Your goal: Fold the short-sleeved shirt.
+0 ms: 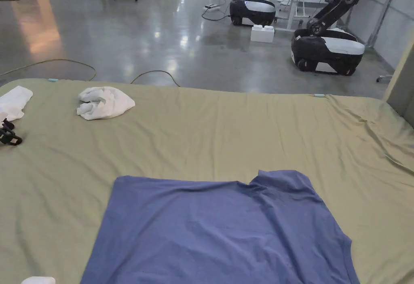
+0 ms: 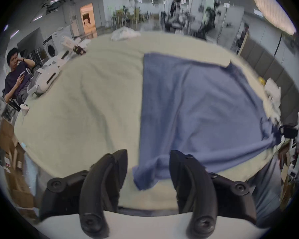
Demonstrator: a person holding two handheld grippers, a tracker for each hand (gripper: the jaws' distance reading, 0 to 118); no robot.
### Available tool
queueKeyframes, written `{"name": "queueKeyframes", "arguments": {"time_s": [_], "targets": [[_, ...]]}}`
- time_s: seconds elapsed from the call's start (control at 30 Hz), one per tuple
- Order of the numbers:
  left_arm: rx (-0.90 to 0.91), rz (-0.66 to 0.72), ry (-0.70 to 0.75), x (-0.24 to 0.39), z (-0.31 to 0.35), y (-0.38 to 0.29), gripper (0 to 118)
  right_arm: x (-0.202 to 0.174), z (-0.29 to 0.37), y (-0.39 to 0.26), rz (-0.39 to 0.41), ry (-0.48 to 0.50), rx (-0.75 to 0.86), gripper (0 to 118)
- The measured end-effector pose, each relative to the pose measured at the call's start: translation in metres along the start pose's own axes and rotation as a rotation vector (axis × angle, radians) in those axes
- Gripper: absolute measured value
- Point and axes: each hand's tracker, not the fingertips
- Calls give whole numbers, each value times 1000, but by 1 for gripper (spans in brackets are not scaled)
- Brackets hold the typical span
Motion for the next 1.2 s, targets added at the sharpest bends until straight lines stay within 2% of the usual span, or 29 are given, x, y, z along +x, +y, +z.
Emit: {"name": "queueKeyframes", "arguments": {"time_s": [0.03, 0.2, 0.37, 0.4, 0.47, 0.53, 0.57, 0.6, 0.63, 0.67, 0.73, 0.9, 1.2], "targets": [[32, -2, -3, 2, 3, 4, 63, -3, 3, 4, 3, 9, 45, 89], [181, -20, -18, 25, 7, 34, 63, -22, 1, 30, 10, 12, 268, 89], [356, 12, -2, 52, 15, 61, 63, -47, 14, 53, -100, 37, 483, 88], [399, 17, -3, 57, 20, 64, 63, -51, 19, 57, -119, 34, 535, 84], [475, 16, -2, 65, 29, 70, 63, -58, 25, 63, -151, 11, 608, 68], [541, -6, 20, 74, 38, 74, 60, -60, 32, 69, -168, 20, 670, 39], [572, -25, 31, 78, 43, 75, 56, -61, 35, 71, -165, 21, 700, 19], [599, -49, 39, 82, 48, 76, 36, -66, 37, 75, -153, -9, 714, 3], [615, -72, 49, 85, 50, 78, 18, -67, 40, 76, -150, -38, 732, 1], [626, -92, 69, 88, 53, 78, 12, -67, 43, 77, -148, -21, 752, 0], [630, -120, 51, 92, 58, 78, 8, -65, 46, 79, -157, 3, 768, 0], [565, -124, 55, 83, 59, 77, 6, -63, 52, 80, -109, 1, 786, 0], [145, 2, 34, 17, 22, 47, 6, -56, 46, 71, -68, 16, 721, 0]]}}
